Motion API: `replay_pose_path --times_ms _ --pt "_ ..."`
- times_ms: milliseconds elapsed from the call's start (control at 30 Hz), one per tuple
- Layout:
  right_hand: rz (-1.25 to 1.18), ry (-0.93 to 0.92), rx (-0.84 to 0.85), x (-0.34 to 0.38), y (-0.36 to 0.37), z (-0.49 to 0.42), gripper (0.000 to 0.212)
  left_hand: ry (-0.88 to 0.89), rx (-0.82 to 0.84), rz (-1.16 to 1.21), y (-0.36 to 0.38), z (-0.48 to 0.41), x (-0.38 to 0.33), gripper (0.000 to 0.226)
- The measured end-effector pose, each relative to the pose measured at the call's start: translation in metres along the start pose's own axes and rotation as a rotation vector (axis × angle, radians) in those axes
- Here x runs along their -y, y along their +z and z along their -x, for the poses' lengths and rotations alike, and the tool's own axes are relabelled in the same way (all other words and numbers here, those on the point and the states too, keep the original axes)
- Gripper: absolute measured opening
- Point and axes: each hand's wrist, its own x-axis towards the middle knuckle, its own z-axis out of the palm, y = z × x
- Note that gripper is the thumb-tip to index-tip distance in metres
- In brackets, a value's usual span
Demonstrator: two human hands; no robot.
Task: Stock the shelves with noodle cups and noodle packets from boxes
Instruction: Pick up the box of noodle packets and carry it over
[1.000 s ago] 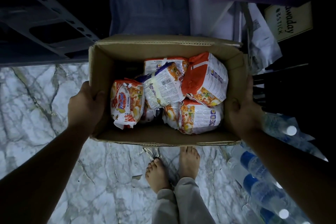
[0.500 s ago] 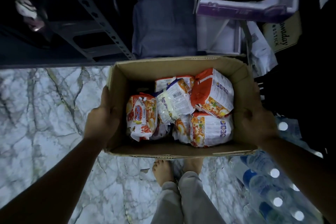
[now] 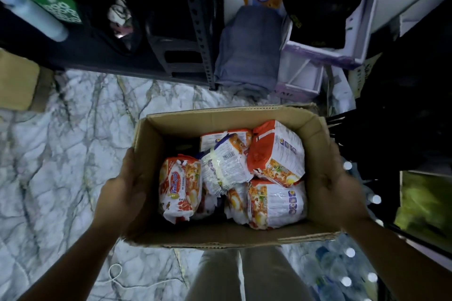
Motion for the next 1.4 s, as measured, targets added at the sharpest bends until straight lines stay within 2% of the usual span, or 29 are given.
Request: replay_pose_path --times_ms 100,233,433,600,800,933,1100,1233,1267,1367,1400 --pt "0.003 0.001 0.031 0.022 -0.025 0.016 0.088 -0.018 -0.018 0.020 -0.033 0.026 0.004 0.080" --pt "0.020 -0.009 0.025 0.054 -0.058 0.039 0.085 0.083 -0.063 0.055 -0.073 0.051 0.006 0.078" --pt "0.038 -0.003 -0.003 0.086 -0.104 0.066 0.087 0.142 -0.114 0.096 -0.118 0.076 0.004 0.086" --pt "0.070 -0.011 0.016 0.096 -0.128 0.070 0.090 0.122 -0.146 0.113 -0.131 0.092 0.005 0.088" --pt "0.052 -0.077 0.032 0.110 -0.148 0.068 0.079 0.093 -0.233 0.145 -0.122 0.124 0.008 0.086" --pt "0.082 -0.217 0.046 0.113 -0.157 0.050 0.076 -0.067 -0.234 0.195 -0.115 0.157 0.004 0.083" --pt "0.133 -0.407 0.182 0.119 -0.155 0.022 0.072 -0.271 -0.274 0.212 -0.095 0.221 -0.012 0.093" --pt "0.132 -0.544 0.272 0.136 -0.151 0.007 0.066 -0.460 -0.323 0.246 -0.070 0.277 -0.028 0.088" --pt "0.105 -0.573 0.305 0.143 -0.151 0.005 0.066 -0.495 -0.352 0.254 -0.064 0.289 -0.032 0.086" --pt "-0.081 -0.616 0.441 0.172 -0.151 0.002 0.046 -0.584 -0.452 0.284 -0.049 0.323 -0.044 0.086" --pt "-0.069 -0.675 0.444 0.182 -0.151 0.002 0.048 -0.627 -0.483 0.305 -0.046 0.333 -0.048 0.085"
